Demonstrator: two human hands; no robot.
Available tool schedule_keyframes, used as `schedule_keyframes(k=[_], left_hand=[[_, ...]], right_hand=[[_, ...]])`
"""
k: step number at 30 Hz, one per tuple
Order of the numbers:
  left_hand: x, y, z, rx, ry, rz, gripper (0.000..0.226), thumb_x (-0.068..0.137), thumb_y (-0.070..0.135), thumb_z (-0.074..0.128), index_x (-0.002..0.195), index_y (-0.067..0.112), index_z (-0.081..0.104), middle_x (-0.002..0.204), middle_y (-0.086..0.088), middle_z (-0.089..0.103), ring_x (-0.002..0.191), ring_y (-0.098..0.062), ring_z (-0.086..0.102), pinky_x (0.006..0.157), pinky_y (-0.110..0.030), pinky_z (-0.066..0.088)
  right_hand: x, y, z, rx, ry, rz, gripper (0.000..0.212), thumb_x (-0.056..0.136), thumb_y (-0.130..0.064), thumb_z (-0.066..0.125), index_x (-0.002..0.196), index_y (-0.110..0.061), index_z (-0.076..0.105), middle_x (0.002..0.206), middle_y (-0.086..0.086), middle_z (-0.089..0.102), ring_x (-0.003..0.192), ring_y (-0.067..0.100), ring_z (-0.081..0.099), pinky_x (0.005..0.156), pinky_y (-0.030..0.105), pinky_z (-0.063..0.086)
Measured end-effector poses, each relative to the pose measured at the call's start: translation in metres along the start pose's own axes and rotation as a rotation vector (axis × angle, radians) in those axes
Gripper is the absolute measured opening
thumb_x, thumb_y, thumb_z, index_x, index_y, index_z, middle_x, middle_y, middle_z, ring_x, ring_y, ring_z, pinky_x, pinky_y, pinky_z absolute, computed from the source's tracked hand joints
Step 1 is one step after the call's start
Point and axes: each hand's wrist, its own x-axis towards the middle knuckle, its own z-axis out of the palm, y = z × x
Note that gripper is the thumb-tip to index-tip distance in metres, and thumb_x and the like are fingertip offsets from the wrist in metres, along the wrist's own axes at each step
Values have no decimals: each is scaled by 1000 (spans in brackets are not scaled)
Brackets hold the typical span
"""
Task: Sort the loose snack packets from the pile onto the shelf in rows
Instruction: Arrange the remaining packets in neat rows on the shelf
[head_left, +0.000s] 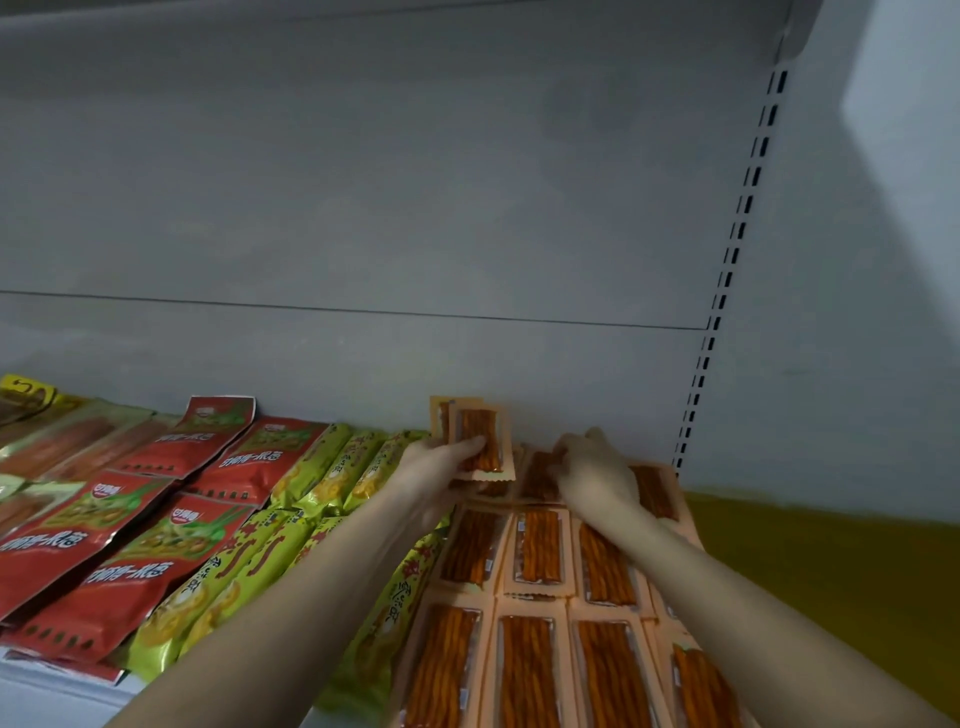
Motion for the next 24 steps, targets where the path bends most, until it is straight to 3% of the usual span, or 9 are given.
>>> schedule_keyframes(k=[3,6,10,14,16,20,24], left_hand=[[-1,-2,8,25,18,1,28,91,5,69,118,-1,63,101,-18,72,82,-24,68,58,-33,55],[-1,-8,16,50,-6,5,30,91,6,69,120,-2,63,100,-20,68,77,-27,64,50,-31,54],[-3,-15,29,50,-67,-6,23,91,9,71,112,1,63,86,-16,72,67,-28,65,58,-38,57],[-1,-16,41,-20,-68,-57,18,102,12,55,115,-1,60,97,-23,65,70,-25,64,48,-30,56],[1,-16,41,-25,-49,-61,18,104,7,47,119,-2,55,96,-26,63,66,-27,64,47,-28,56],[3,-15,36,-15,-36,-29,11,101,-2,48,106,-5,57,89,-25,64,68,-28,66,48,-27,58],[5,-18,35,47,-47,-41,7,99,-1,55,101,-2,61,79,-20,68,58,-23,67,48,-28,57]], right_hand=[[-8,-12,-17,423,27,-11,22,102,-37,45,115,-23,57,111,2,62,86,22,66,76,44,58],[-23,-18,-35,719,-109,5,28,98,-47,52,120,-30,48,90,4,69,64,24,70,56,42,58],[-36,-11,-42,760,-161,-12,35,94,-28,65,125,-30,48,105,1,65,60,17,69,44,23,47],[-31,6,-42,879,-100,117,28,94,-2,61,115,-21,60,109,7,63,57,16,67,55,32,57],[-24,22,-45,902,-8,234,26,94,8,55,106,-15,62,105,10,61,54,19,65,50,32,56],[-16,54,-49,829,70,358,25,93,12,52,95,-9,65,95,14,62,61,24,64,67,44,59],[-16,59,-41,792,22,387,23,93,11,52,102,-5,65,92,20,67,61,28,66,62,42,58]])
